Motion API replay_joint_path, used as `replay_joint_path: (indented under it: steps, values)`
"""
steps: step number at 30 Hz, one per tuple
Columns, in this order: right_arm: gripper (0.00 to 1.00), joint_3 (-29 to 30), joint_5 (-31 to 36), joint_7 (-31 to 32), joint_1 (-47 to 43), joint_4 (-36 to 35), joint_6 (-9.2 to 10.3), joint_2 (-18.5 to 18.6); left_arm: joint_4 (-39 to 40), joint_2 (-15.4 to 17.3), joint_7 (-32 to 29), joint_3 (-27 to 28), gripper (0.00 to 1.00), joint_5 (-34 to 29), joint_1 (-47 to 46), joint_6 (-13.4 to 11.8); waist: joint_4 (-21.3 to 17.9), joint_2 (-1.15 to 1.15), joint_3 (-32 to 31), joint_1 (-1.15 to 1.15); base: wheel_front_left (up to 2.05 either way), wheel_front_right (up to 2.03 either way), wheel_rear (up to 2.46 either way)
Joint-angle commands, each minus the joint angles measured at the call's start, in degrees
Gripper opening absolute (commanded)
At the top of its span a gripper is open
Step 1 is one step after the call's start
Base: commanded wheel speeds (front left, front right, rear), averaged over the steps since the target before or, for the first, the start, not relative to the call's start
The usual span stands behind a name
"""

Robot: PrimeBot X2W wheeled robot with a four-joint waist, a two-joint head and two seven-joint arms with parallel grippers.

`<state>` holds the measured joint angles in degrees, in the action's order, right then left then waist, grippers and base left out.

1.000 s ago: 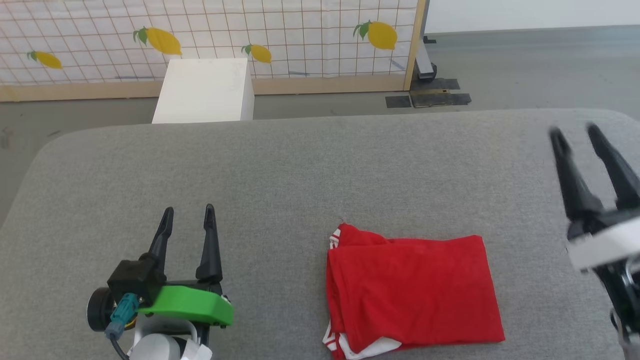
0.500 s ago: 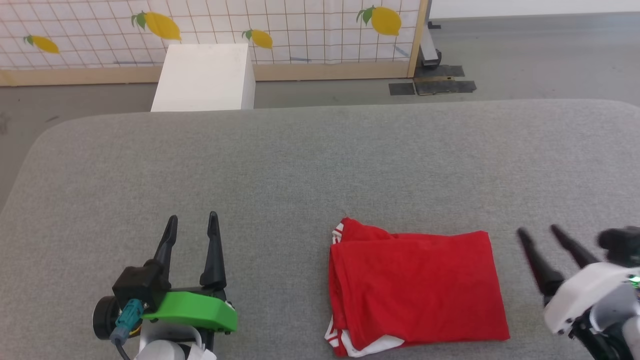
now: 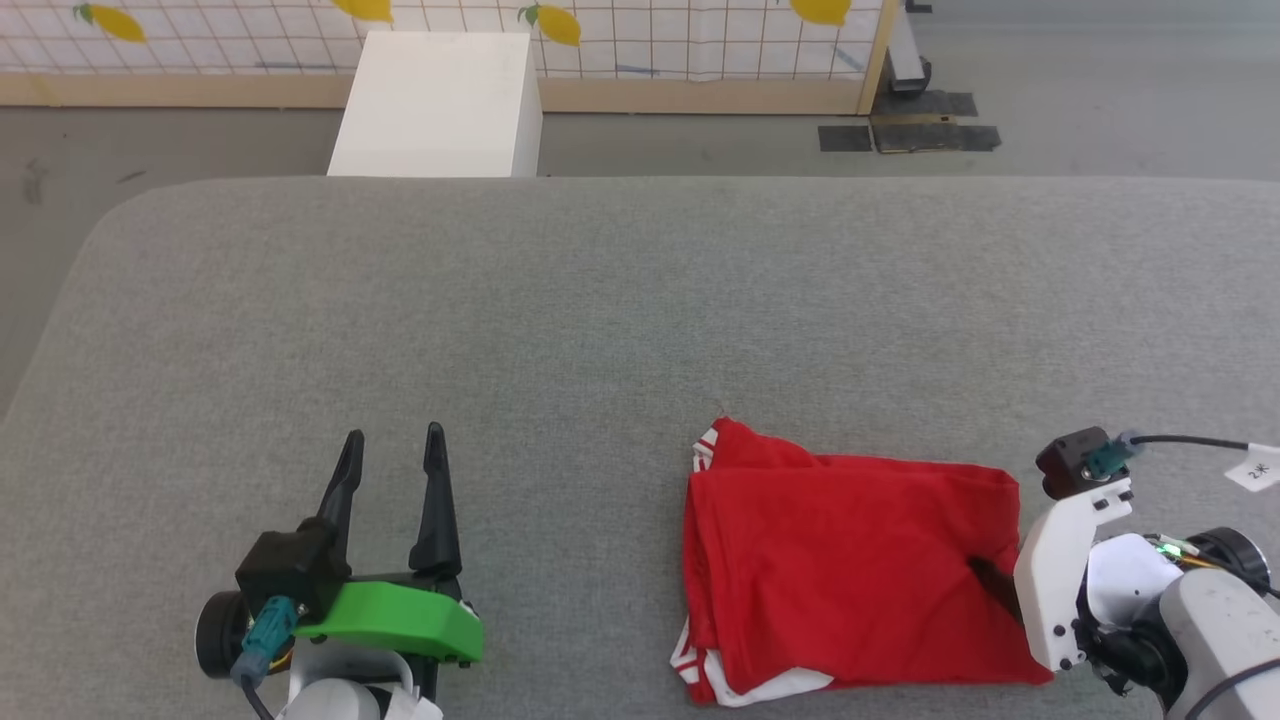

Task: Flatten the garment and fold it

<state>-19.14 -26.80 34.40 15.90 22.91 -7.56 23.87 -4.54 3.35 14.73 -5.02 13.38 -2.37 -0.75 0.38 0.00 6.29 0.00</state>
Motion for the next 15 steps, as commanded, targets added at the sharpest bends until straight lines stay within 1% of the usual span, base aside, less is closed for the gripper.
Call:
replay_joint_path:
  steps: [1, 6, 7, 8, 9, 12, 15]
  values:
    - [1.0, -0.76, 0.58, 1.52, 0.47, 0.84, 0.08, -0.57, 0.05, -0.29, 0.27, -0.24, 1.0, 0.29, -0.68, -0.44, 0.7, 0.0, 0.67, 0.0, 0.0, 0.0, 0.0]
    - [1.0, -1.41, 0.07, 3.81, 0.2, 1.86, 0.08, -1.46, -0.08, -0.37, 0.27, -0.81, 1.0, 0.55, -1.13, -0.56, 1.54, 0.0, 1.33, 0.0, 0.0, 0.0, 0.0]
    - [0.67, -1.05, -0.2, 4.13, 0.17, 2.2, 0.08, -1.64, -0.16, -0.38, 0.27, -0.89, 1.0, 0.61, -1.28, -0.59, 1.68, 0.0, 1.38, 0.0, 0.0, 0.0, 0.0]
    - [0.25, -0.84, -0.42, 4.2, 0.16, 2.29, 0.08, -1.8, -0.19, -0.39, 0.27, -0.94, 1.0, 0.66, -1.37, -0.62, 1.77, 0.0, 1.39, 0.0, 0.0, 0.0, 0.0]
    - [0.0, -0.6, -0.82, 4.14, 0.15, 2.22, 0.08, -1.98, -0.21, -0.4, 0.27, -0.99, 1.0, 0.72, -1.46, -0.63, 1.88, 0.0, 1.41, 0.0, 0.0, 0.0, 0.0]
    - [0.0, 0.08, -1.2, 3.41, 0.58, 1.28, 0.08, -1.68, -0.35, -0.42, 0.27, -1.0, 1.0, 0.81, -1.55, -0.68, 2.02, 0.0, 1.13, 0.0, 0.0, 0.0, 0.0]
    - [0.0, -0.19, -1.09, 2.42, 1.36, -1.15, 0.08, -0.76, -0.36, -0.43, 0.27, -0.95, 1.0, 0.68, -1.32, -0.57, 1.73, 0.0, 0.45, 0.0, 0.0, 0.0, 0.0]
